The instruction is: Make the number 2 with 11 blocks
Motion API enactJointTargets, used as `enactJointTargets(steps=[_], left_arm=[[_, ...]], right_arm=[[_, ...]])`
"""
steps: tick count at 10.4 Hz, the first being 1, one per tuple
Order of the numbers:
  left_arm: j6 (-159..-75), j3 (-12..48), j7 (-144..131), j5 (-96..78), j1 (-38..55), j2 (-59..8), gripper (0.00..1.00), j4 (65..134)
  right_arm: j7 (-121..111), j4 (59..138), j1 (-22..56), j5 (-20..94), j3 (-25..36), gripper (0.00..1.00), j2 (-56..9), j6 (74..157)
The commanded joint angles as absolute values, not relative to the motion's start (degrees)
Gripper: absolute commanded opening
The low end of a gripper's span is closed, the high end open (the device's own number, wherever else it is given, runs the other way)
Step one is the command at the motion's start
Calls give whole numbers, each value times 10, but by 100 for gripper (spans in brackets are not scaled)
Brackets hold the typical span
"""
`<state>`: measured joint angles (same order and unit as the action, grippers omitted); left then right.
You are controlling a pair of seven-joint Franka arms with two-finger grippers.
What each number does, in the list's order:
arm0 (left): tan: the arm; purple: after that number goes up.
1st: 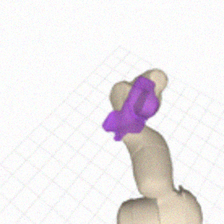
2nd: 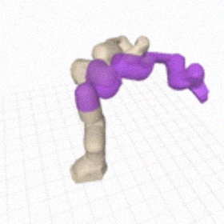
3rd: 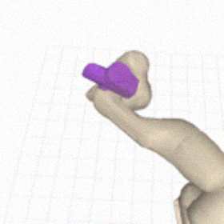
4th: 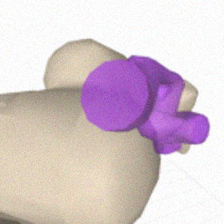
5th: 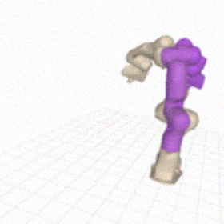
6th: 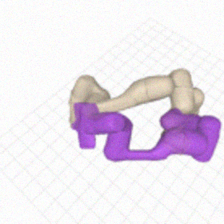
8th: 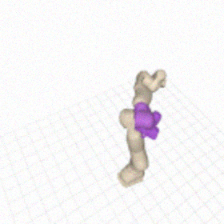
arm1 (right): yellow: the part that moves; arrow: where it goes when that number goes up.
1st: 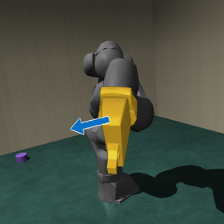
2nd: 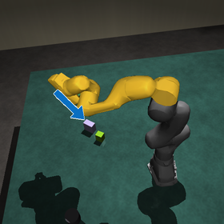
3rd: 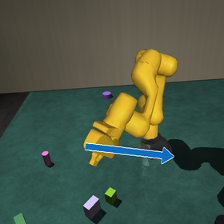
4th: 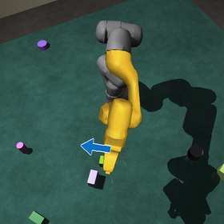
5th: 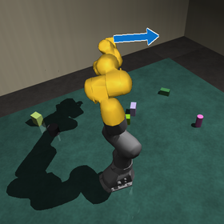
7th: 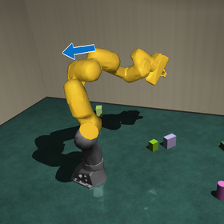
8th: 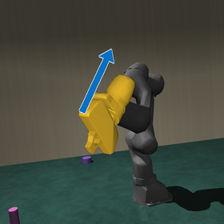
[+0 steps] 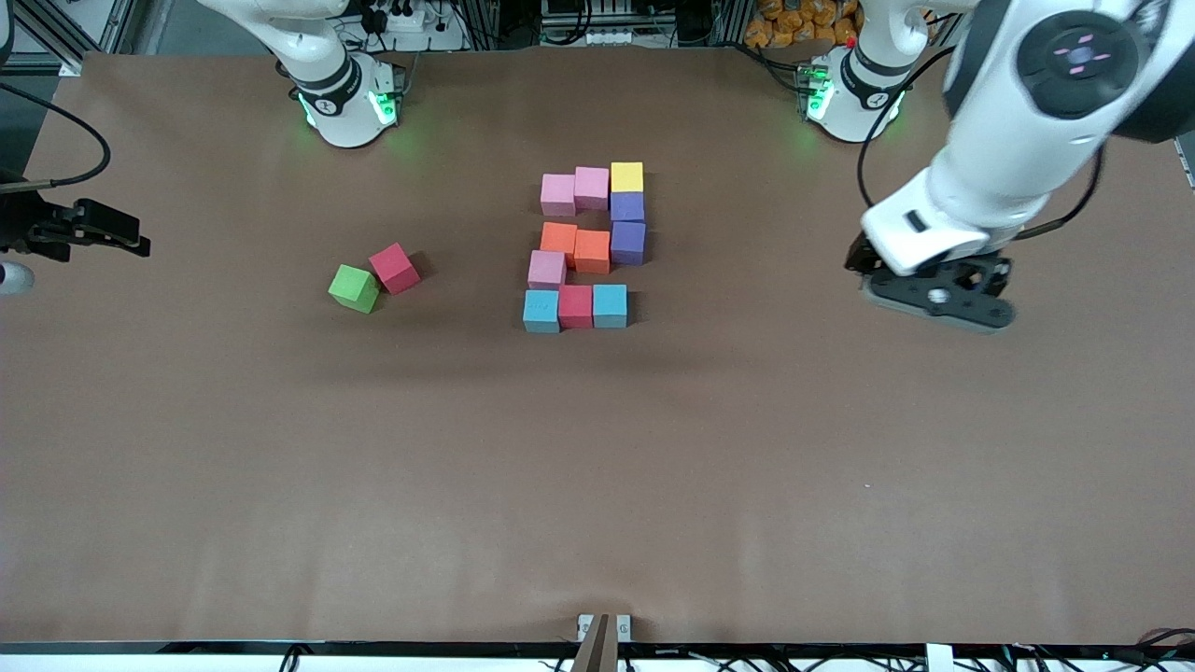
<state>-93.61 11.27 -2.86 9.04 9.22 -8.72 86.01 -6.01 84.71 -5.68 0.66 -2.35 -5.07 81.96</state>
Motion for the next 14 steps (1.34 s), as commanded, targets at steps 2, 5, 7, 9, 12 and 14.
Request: enactJointTargets(steps=[2,5,7,9,12,14], left_arm=[[-894,84,-89,61,79,-46,100,859],[-896,74,-118,60,47,-19,100,868],[-920,44,-119,32,58,12,100,906],[-927,17,-132,20,80,29,100,928],[-925,-28,-125,22,120,31,100,927],[-915,-27,-118,20,121,31,100,924]], right_arm=[[-66,856,-57,8,-27,100,-40,837],[-64,857,-59,10,-25,100,-40,823],[-64,857,-58,11,-25,100,-40,821],[-65,857,-62,10,-25,100,-41,822],[-29,858,-60,9,-25,100,-40,812],[-26,857,-58,9,-25,100,-40,812]])
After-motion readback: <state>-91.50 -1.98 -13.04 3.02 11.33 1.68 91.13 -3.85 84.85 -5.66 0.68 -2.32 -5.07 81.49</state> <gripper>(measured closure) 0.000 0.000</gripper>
